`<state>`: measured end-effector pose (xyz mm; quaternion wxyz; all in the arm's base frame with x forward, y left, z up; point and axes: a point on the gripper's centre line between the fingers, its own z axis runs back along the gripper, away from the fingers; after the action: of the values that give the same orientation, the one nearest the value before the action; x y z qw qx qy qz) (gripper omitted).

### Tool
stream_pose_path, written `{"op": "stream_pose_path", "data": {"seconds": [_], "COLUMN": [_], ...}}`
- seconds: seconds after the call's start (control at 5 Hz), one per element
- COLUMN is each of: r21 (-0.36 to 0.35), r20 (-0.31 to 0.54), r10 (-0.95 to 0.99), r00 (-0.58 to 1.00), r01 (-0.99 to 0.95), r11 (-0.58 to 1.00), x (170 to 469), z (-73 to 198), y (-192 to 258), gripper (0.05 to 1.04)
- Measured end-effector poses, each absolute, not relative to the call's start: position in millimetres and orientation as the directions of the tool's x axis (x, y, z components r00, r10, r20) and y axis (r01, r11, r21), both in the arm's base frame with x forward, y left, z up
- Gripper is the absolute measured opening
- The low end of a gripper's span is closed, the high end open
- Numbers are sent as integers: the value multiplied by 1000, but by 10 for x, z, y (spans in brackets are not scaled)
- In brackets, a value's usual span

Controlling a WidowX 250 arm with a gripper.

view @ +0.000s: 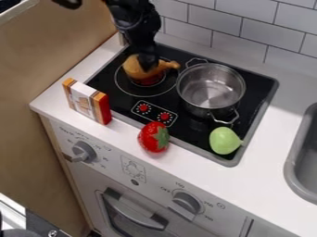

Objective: Put the chicken leg in the silver pot

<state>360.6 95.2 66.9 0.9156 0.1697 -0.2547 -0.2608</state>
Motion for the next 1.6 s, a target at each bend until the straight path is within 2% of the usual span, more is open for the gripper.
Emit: {"op": "stream_pose_path", "data": {"seconds": [0.2,0.8,1.2,1.6], "r21": [417,316,307,311], "r20": [356,277,278,270], "r10": [-535,-443,-420,-417], "r00": [766,853,864,868], "r01": [382,354,334,331], "r11": [825,880,891,891], "x": [3604,3617,3654,3606], "z": [616,704,642,431], "y": [925,771,727,683], "gripper": [1000,1000,1000,1001]}}
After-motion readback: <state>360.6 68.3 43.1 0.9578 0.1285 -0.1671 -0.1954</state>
